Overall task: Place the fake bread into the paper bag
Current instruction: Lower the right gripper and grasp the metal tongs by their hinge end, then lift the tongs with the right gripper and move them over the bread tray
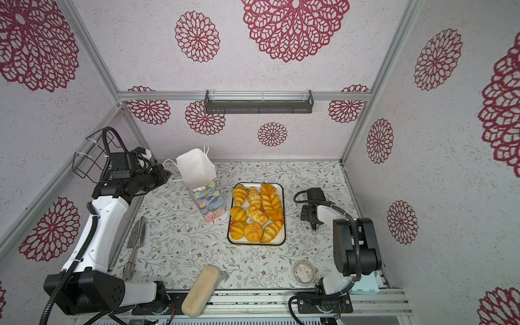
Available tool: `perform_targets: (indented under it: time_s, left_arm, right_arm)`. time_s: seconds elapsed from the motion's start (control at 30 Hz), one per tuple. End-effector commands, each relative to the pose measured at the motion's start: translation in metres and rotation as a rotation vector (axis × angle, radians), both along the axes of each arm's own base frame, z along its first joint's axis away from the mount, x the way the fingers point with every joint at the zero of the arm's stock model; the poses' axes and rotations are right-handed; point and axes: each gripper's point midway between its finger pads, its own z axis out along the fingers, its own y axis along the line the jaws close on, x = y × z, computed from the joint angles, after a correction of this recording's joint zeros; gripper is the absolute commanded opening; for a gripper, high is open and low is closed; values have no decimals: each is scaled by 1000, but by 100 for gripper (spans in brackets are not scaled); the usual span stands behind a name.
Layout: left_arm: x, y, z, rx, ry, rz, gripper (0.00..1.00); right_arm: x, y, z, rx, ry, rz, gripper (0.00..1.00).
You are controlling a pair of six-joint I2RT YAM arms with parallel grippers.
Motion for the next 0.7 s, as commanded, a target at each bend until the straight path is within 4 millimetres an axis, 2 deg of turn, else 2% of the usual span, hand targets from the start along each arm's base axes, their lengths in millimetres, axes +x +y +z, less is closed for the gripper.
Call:
perform_targets:
  time_s: [0.0,0.3,0.43,0.67]
  left_arm:
    - [0,-3,10,-1,-18,-7,0]
    - [2,-6,11,0,-24,-16,0]
    - [2,-6,12,2,-26,-17,0]
    - [2,-5,9,8,-20,-17,0]
  right_arm:
    - [3,2,24,24,-68,-12,52]
    - [-5,9,47,43,-105,-5,46]
    - [-11,15,64,41,-122,10,45]
    - [-30,37,87,51,-108,95,46]
